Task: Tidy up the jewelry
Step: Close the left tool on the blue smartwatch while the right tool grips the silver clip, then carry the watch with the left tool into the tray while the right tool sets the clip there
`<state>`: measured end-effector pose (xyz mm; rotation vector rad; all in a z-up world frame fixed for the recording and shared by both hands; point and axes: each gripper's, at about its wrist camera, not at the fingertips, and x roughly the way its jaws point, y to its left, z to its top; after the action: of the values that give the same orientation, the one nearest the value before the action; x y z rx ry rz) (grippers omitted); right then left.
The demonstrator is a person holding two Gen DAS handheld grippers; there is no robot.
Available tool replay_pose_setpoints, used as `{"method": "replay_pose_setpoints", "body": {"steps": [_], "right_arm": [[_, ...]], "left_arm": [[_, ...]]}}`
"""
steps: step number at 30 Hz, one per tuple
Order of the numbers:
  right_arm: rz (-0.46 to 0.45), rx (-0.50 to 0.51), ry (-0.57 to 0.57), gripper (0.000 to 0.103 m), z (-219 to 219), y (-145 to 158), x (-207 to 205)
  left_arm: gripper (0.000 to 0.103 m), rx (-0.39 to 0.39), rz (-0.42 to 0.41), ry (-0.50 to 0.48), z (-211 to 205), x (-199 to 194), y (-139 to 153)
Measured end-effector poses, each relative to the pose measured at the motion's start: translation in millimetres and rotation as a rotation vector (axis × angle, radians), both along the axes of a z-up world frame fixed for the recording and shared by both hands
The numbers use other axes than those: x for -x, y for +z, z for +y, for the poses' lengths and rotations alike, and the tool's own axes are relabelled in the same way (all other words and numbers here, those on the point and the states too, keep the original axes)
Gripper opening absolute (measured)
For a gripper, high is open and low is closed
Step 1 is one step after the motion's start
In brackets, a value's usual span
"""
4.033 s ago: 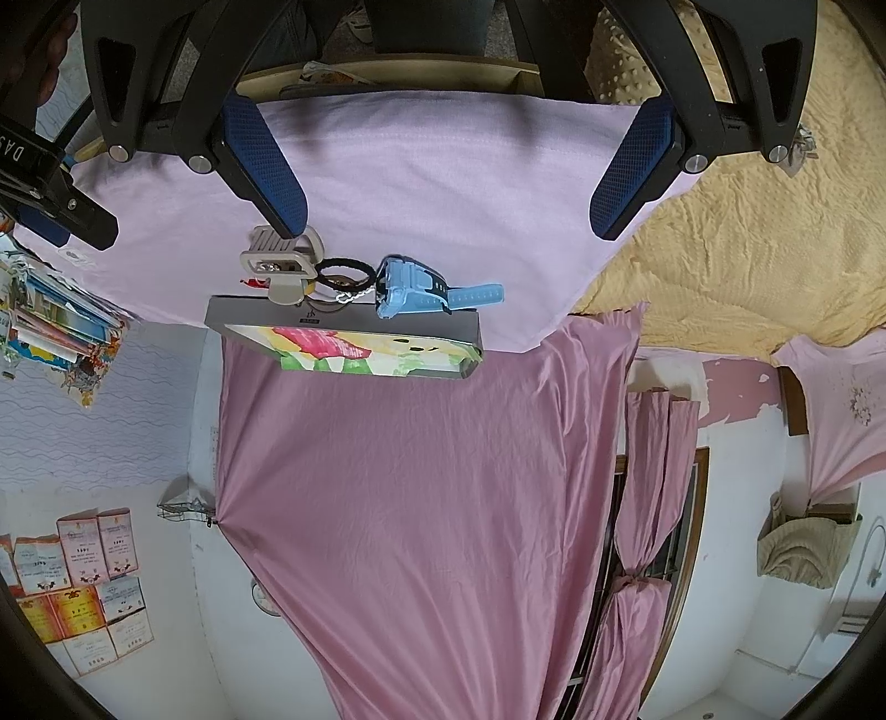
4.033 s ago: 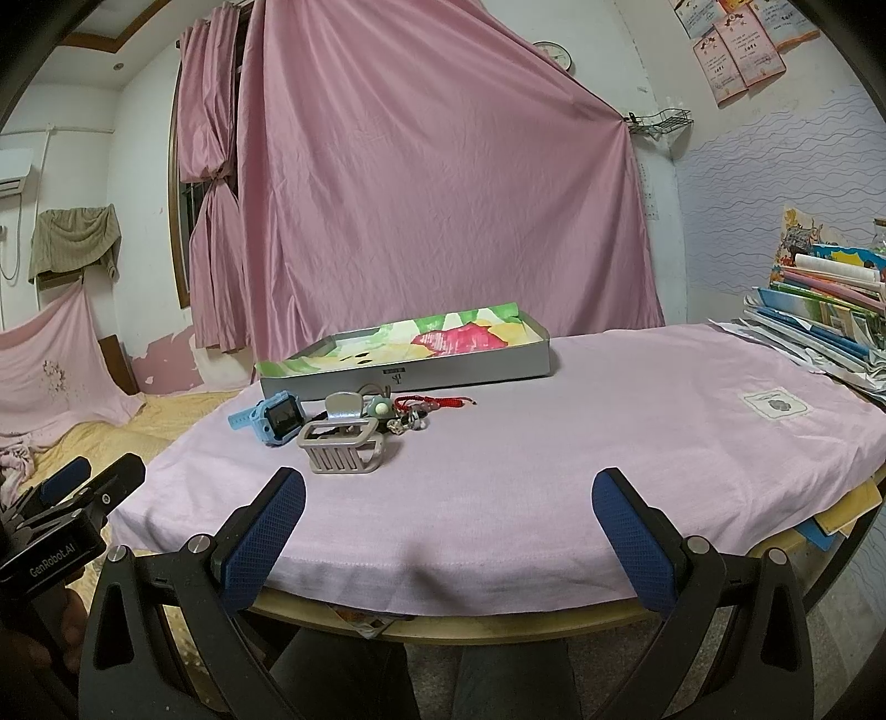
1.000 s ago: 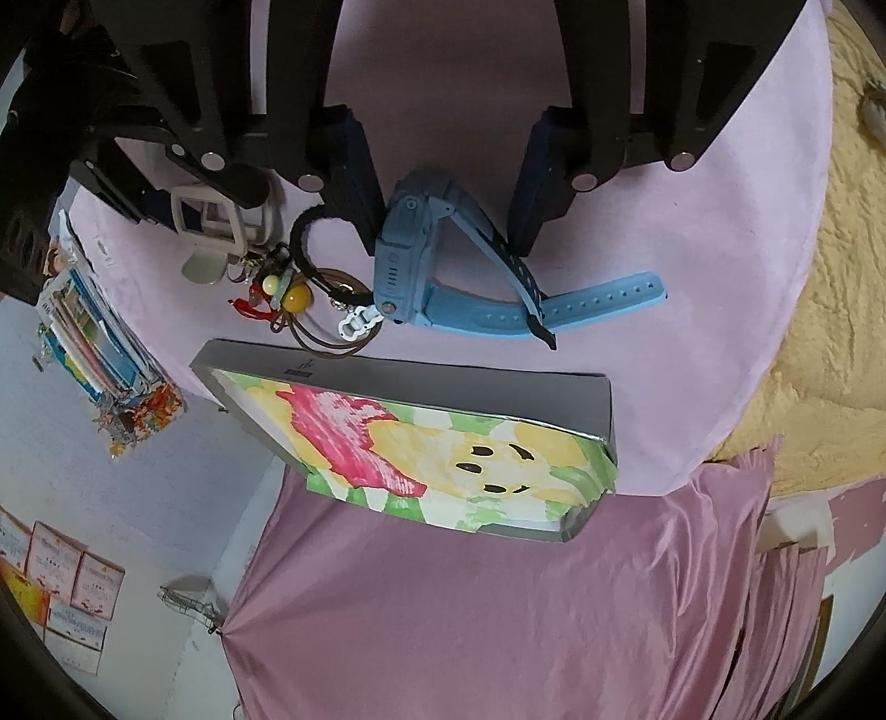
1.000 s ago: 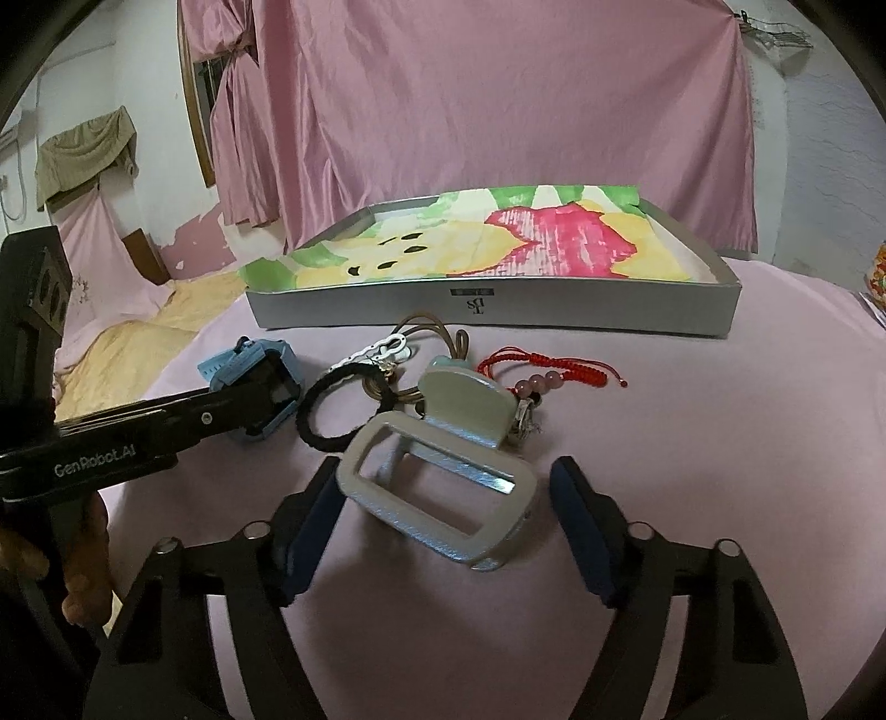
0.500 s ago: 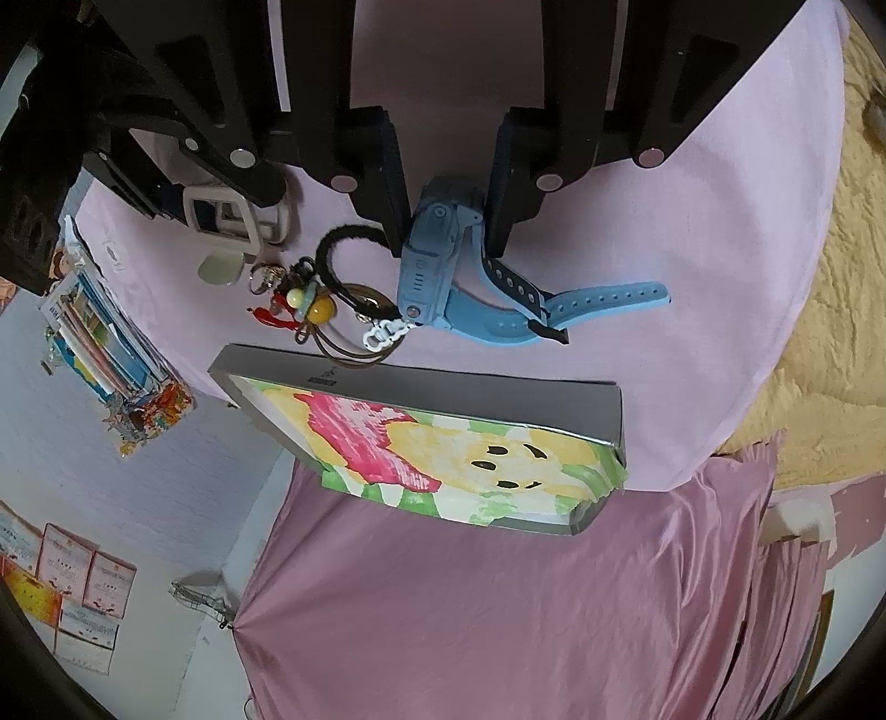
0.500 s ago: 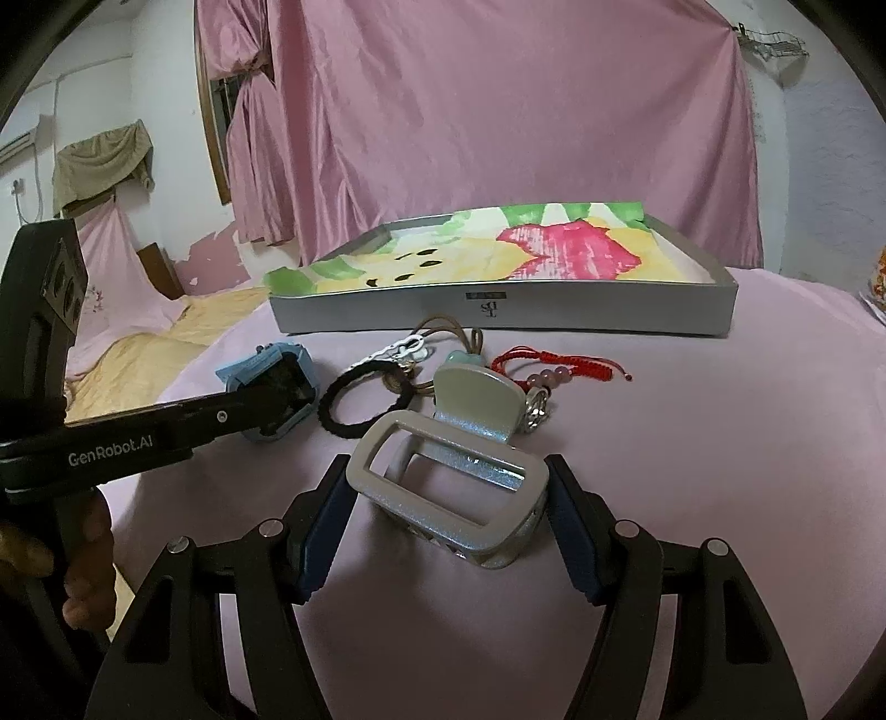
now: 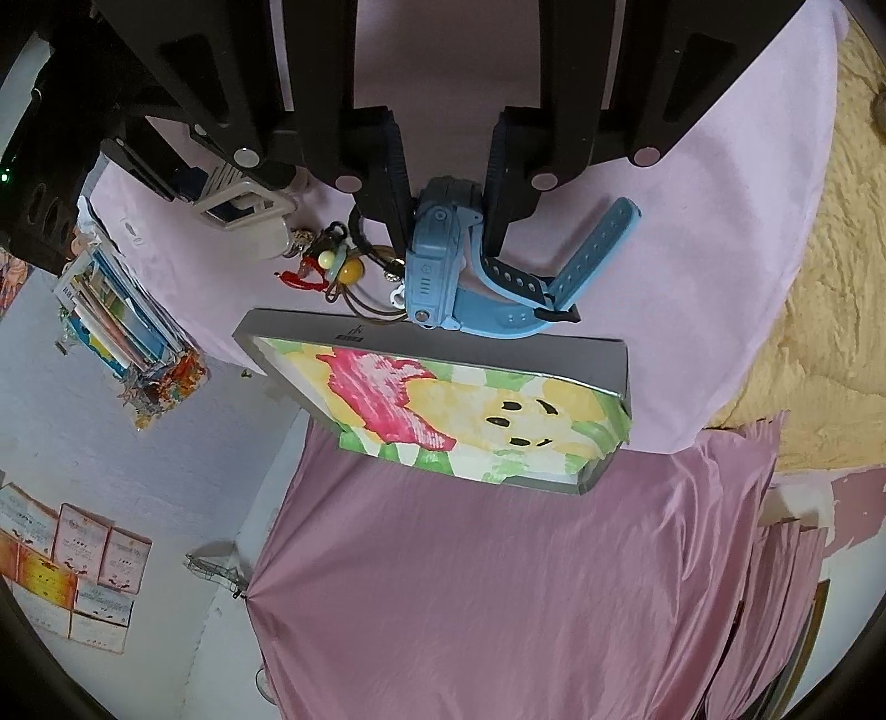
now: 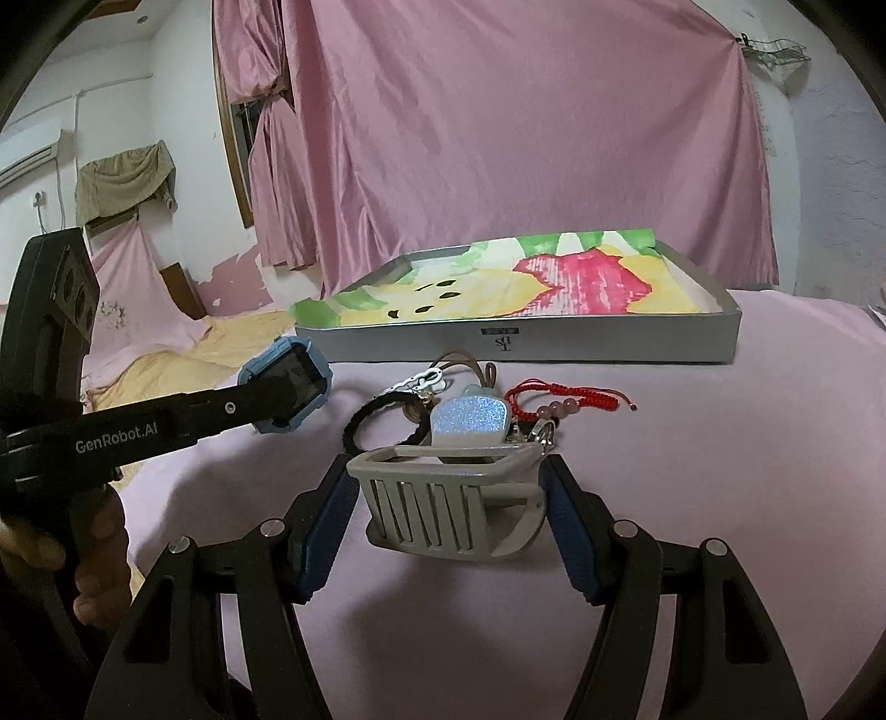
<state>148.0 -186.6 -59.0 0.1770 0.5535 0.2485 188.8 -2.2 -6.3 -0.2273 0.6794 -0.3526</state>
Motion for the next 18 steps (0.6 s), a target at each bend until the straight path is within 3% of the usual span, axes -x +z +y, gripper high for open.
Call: {"method": "replay_pose_setpoints", "body": {"steps": [11, 18], "right_arm": [[-0.067, -0.005, 0.002, 0.062, -7.8, 13.0, 6.8], [-0.092, 0.003, 0.019, 0.062, -18.0, 45.0, -25.2]], "left_arm": [[0.023, -0.001, -0.030, 0.004, 0.9, 0.6, 8.5], [0.023, 0.005, -0.061, -0.001, 4.9, -22.3, 26.6]]}}
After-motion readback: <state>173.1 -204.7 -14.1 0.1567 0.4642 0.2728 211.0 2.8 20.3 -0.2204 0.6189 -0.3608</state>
